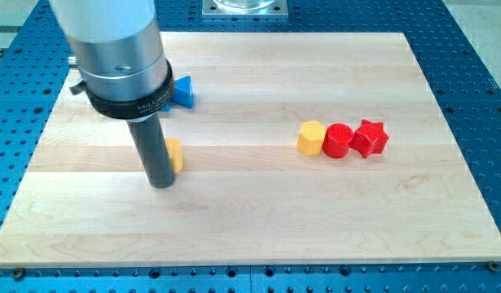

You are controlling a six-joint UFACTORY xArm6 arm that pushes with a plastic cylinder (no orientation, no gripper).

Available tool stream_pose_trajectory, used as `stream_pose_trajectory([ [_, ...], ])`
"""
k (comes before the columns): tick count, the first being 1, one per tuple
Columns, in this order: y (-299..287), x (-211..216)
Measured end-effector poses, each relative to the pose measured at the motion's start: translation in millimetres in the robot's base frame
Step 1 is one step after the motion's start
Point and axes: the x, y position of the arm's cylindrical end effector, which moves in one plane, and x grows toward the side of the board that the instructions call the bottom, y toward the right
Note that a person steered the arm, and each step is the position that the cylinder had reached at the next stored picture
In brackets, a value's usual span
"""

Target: Move the yellow blocks left to the red blocks

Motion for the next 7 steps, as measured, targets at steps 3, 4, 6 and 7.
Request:
stream_pose_trajectory([
  [3, -58, -9],
  [4, -1, -44],
  [6, 62, -76],
  [7, 27, -75],
])
